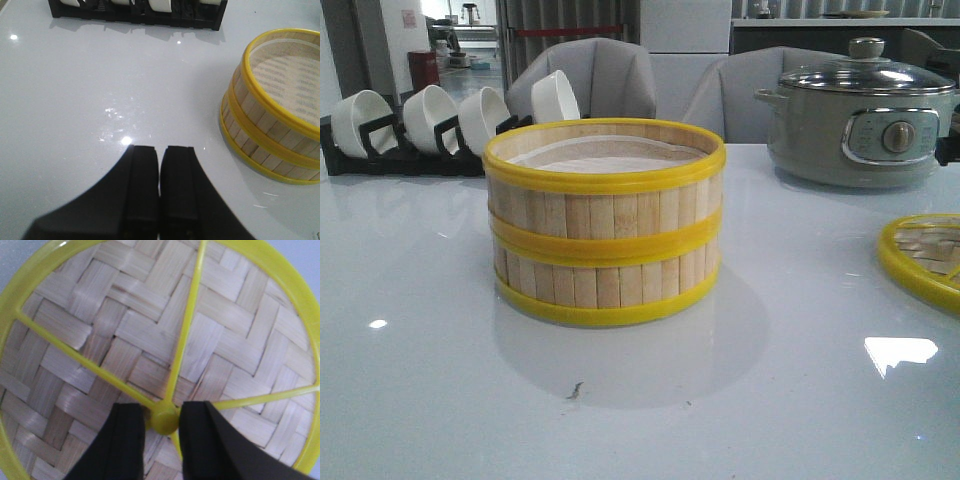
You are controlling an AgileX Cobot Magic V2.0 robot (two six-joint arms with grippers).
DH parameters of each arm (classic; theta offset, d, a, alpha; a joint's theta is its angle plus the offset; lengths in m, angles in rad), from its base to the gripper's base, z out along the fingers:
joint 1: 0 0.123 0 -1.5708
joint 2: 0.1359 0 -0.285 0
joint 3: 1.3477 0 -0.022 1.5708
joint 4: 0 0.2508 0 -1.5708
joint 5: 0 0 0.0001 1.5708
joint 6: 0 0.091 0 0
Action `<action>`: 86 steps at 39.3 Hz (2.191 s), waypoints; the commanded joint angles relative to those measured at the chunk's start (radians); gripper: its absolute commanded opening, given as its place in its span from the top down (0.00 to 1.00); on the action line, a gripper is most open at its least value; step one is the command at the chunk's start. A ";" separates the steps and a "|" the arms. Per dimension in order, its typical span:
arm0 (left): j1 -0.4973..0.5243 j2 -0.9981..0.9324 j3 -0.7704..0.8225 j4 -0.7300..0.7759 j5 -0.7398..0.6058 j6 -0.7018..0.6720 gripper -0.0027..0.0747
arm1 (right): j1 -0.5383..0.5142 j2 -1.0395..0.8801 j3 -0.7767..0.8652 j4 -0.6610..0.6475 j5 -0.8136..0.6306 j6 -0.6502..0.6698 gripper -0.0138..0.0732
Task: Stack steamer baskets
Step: 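Grasp the lid's yellow centre hub with the right gripper and lift, then carry the lid with the right gripper over the stacked baskets, then lower the lid onto the top basket and open the right gripper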
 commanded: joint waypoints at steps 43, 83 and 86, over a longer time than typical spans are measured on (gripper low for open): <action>-0.006 -0.002 -0.026 -0.005 -0.078 -0.005 0.86 | 0.379 -0.195 -0.477 0.042 0.184 -0.044 0.78; -0.006 -0.002 -0.026 -0.005 -0.078 -0.005 0.86 | 0.717 0.133 -0.803 0.059 0.236 -0.087 0.78; -0.006 -0.002 -0.026 -0.005 -0.078 -0.005 0.86 | 0.717 0.133 -0.803 0.059 0.236 -0.087 0.78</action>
